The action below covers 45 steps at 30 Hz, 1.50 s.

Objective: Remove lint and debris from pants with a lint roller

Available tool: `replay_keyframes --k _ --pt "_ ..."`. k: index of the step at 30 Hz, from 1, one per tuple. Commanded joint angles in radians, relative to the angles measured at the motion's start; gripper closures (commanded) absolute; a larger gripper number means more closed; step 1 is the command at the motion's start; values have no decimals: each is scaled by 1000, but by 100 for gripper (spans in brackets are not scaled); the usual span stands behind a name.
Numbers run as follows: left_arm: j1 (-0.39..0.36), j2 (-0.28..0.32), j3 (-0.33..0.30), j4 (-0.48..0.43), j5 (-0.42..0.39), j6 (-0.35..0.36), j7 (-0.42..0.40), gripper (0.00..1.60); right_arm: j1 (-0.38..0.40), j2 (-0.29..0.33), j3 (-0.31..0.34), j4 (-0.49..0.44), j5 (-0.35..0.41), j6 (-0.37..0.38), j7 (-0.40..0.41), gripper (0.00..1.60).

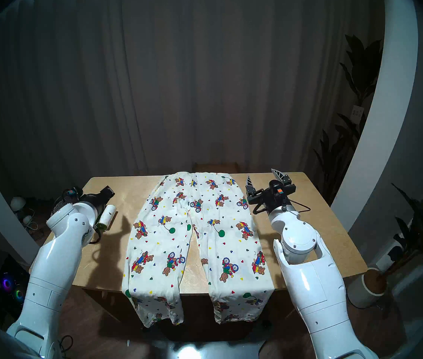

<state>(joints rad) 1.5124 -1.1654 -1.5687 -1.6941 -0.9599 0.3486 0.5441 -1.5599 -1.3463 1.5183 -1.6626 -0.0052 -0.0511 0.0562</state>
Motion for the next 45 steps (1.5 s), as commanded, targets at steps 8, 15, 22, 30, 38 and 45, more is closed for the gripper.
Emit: replay_keyframes --k 8,15,22,30,38,45 --pt "-15 93 95 -60 211 -74 -24 0 43 -2 -7 37 -3 -1 -1 0" --pt "-9 128 150 -68 319 -111 -33 0 58 -8 -19 77 1 5 1 0" --pt "-11 163 206 -83 432 -161 -44 0 86 -14 -40 123 2 7 2 0" --pt "-11 206 253 -116 555 -271 -78 0 137 -14 -54 187 2 10 13 0" --pt "15 254 250 -122 590 -407 -178 0 207 -7 -66 280 -1 8 40 0" --pt "30 266 180 -58 503 -516 -278 0 246 -5 -74 344 -1 -3 59 0"
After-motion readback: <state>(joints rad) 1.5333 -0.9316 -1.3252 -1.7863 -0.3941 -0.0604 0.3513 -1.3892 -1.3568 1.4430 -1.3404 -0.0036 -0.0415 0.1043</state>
